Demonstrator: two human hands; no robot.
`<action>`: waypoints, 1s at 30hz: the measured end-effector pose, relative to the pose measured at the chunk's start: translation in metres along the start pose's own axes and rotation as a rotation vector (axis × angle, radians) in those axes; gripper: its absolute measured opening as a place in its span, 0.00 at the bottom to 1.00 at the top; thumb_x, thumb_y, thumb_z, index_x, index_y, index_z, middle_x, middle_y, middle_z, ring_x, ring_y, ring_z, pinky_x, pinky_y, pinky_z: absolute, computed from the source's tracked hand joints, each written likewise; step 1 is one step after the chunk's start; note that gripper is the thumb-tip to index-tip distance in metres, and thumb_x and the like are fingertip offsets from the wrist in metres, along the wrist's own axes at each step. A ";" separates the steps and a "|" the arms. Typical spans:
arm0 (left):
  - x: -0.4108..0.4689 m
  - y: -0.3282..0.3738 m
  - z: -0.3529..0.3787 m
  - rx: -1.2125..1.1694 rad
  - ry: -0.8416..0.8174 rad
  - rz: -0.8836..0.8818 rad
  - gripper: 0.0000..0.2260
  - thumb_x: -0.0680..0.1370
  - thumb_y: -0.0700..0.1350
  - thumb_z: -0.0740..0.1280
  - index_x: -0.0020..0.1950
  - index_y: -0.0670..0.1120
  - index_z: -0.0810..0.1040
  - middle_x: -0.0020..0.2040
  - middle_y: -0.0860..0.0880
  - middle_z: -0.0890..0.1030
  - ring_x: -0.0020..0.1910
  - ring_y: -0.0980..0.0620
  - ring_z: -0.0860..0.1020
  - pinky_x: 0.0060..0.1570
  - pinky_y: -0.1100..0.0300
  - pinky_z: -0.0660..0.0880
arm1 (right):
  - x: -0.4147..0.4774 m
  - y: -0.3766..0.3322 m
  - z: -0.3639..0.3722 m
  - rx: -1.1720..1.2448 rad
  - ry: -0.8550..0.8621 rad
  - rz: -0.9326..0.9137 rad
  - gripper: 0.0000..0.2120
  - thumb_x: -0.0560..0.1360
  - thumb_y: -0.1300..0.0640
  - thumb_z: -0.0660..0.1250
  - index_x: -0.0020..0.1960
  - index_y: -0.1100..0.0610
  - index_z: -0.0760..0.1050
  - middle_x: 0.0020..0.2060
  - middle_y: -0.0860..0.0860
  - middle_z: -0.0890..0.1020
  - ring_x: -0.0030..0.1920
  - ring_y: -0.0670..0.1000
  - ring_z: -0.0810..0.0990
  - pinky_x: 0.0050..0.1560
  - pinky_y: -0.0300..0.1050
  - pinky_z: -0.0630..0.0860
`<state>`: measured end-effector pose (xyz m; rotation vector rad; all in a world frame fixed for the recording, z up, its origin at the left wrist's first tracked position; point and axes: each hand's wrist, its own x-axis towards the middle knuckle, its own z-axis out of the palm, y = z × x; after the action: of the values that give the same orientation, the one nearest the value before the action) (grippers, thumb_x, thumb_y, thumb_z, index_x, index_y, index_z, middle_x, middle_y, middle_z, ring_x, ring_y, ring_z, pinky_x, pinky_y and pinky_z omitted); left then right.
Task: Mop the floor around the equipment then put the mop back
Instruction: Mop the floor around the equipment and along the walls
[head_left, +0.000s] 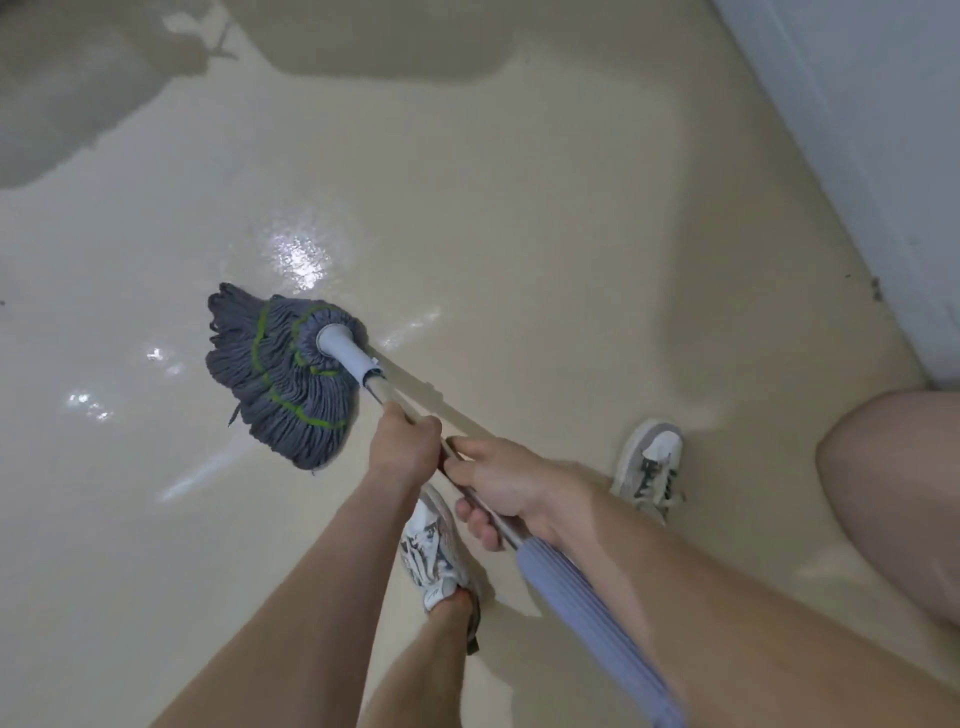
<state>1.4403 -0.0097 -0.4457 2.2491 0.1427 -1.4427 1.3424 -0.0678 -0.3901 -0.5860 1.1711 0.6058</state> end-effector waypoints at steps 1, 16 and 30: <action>0.000 0.012 0.013 0.045 -0.029 0.027 0.03 0.76 0.39 0.60 0.47 0.40 0.69 0.36 0.45 0.72 0.38 0.43 0.72 0.40 0.56 0.68 | -0.005 -0.001 -0.014 0.069 0.005 -0.013 0.12 0.83 0.55 0.55 0.65 0.52 0.71 0.28 0.53 0.67 0.17 0.44 0.64 0.19 0.30 0.64; -0.063 0.170 0.335 0.635 -0.428 0.392 0.32 0.82 0.47 0.58 0.80 0.39 0.45 0.62 0.36 0.78 0.61 0.38 0.76 0.56 0.53 0.71 | -0.112 0.031 -0.300 0.766 0.293 -0.190 0.09 0.82 0.54 0.60 0.56 0.49 0.79 0.27 0.54 0.73 0.21 0.46 0.65 0.18 0.34 0.64; -0.058 0.236 0.395 0.439 -0.274 0.366 0.18 0.77 0.44 0.66 0.65 0.40 0.71 0.52 0.44 0.75 0.58 0.42 0.78 0.58 0.50 0.76 | -0.103 -0.017 -0.385 0.808 0.186 -0.247 0.08 0.83 0.51 0.58 0.59 0.50 0.73 0.23 0.51 0.67 0.17 0.44 0.62 0.18 0.31 0.63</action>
<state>1.1621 -0.3811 -0.4540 2.2068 -0.6977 -1.6668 1.0738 -0.3621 -0.3983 -0.0839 1.3678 -0.1567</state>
